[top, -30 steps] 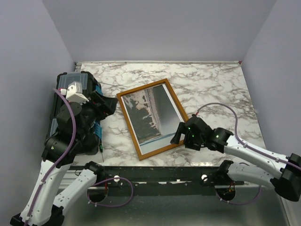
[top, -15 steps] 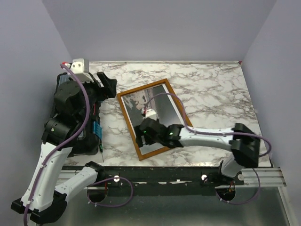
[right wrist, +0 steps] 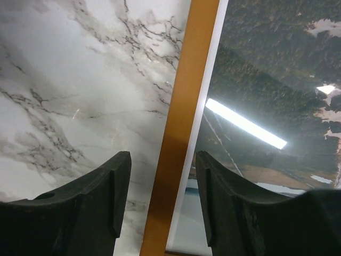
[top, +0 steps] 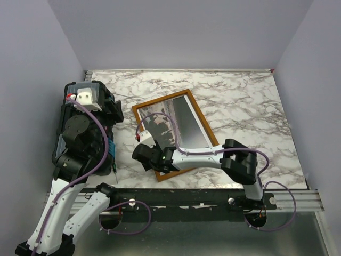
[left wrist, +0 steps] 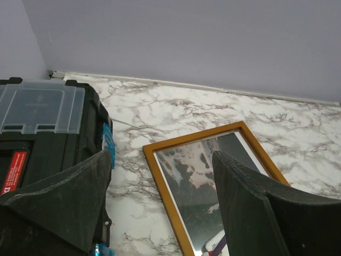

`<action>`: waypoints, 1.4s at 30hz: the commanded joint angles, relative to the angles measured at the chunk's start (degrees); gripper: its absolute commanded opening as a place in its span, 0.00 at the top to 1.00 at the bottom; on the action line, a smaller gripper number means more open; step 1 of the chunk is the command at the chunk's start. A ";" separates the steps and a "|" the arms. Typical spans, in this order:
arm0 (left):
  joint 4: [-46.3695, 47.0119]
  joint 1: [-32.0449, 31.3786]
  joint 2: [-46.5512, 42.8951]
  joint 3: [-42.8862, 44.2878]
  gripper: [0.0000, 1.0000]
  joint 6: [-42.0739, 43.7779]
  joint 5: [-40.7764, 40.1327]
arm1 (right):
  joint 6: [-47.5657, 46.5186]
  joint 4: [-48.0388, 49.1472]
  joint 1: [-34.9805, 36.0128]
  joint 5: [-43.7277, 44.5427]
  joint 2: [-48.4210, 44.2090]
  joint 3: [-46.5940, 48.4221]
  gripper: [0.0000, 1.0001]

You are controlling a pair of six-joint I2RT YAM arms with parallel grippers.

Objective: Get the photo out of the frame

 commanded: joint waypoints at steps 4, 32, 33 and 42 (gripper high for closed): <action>3.84 0.65 -2.37 -1.80 0.22 0.03 -2.09 | -0.92 -2.80 0.89 6.44 5.78 4.82 0.49; 3.65 0.65 -2.78 -2.39 0.24 -0.95 -2.32 | 3.07 -8.49 -2.35 -7.32 -15.86 5.10 1.00; 3.66 0.69 -2.73 -2.44 0.24 -0.96 -2.43 | 3.36 -8.53 -2.65 -7.10 -16.47 4.69 1.00; 3.59 0.66 -2.16 -2.66 0.24 -1.39 -2.27 | -0.46 -15.52 -4.77 8.88 -21.72 4.74 1.00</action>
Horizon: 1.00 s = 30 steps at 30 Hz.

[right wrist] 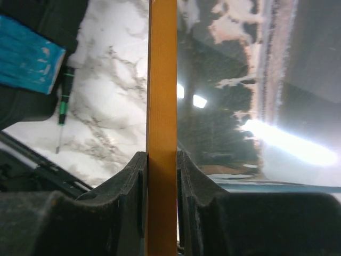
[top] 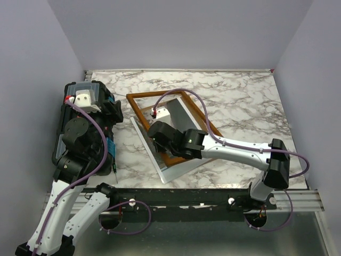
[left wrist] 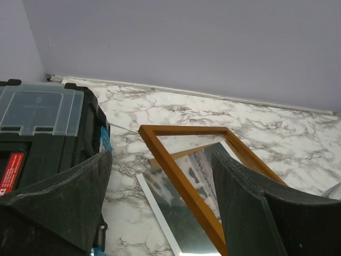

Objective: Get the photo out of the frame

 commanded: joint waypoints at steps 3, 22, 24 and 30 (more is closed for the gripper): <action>0.79 0.29 0.10 -0.49 0.24 -0.77 -1.04 | -4.65 -5.37 -4.69 11.29 -7.60 -1.77 1.00; 0.50 0.23 0.14 -0.43 0.24 -2.95 2.44 | -43.90 17.75 -41.45 -9.42 -27.70 -39.03 1.00; 0.69 0.24 -0.13 -0.60 0.24 -3.27 3.04 | -46.82 19.09 -42.90 -11.88 -25.28 -38.72 1.00; 0.69 0.01 -0.08 -0.78 0.24 -3.70 3.76 | -51.47 25.43 -45.84 -16.71 -17.37 -38.34 1.00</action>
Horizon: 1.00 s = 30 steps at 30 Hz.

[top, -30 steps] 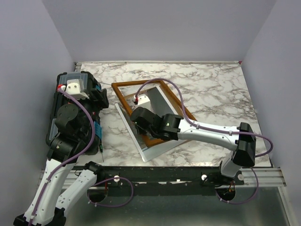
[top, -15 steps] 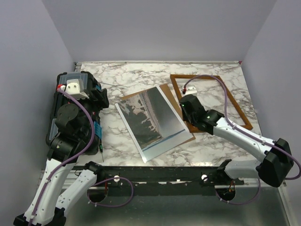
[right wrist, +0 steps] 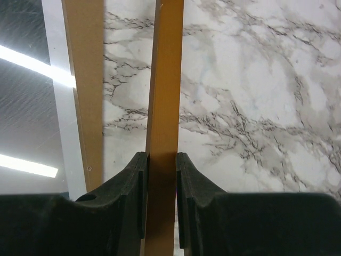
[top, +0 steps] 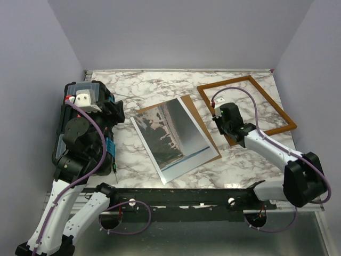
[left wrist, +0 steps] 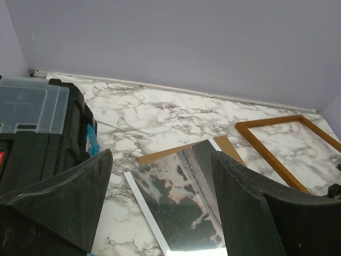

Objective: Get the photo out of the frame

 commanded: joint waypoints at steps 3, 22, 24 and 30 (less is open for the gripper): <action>0.74 -0.34 -0.36 -0.89 0.24 -0.68 1.24 | -8.98 8.64 -2.27 -6.81 8.84 0.59 1.00; 0.93 -2.39 1.60 -1.20 0.24 -0.44 1.78 | -7.60 8.53 -4.97 4.18 11.37 1.32 0.30; 0.96 -2.65 2.07 -1.33 0.24 -0.41 2.00 | -2.44 3.61 -4.92 7.89 10.11 5.21 0.24; 0.89 -4.80 4.28 -1.33 0.22 0.11 2.78 | 24.87 -10.39 2.53 6.29 -0.13 9.38 0.19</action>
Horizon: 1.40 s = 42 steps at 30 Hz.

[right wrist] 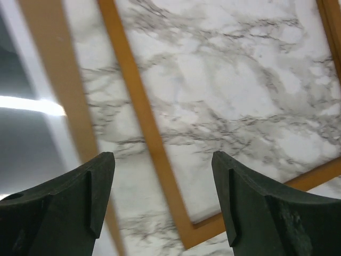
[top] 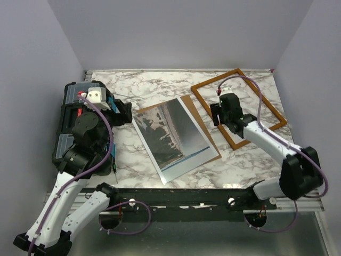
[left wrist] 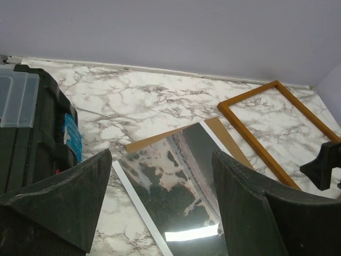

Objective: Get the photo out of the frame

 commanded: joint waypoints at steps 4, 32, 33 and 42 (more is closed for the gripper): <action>1.47 -2.31 3.97 -0.66 0.20 0.35 5.68 | 34.42 -5.21 14.60 -2.47 -14.42 -5.92 0.20; -6.92 -2.52 -0.55 -23.98 0.12 -29.69 38.02 | 48.34 17.42 29.46 -3.52 -10.24 -19.65 0.30; -7.06 -2.95 0.17 -24.50 0.12 -30.52 36.86 | 48.60 17.44 29.44 -3.43 -9.83 -19.59 0.32; -1.22 -9.02 1.48 -34.53 0.08 -45.20 25.11 | 51.89 19.53 29.40 -1.61 -9.04 -21.96 0.35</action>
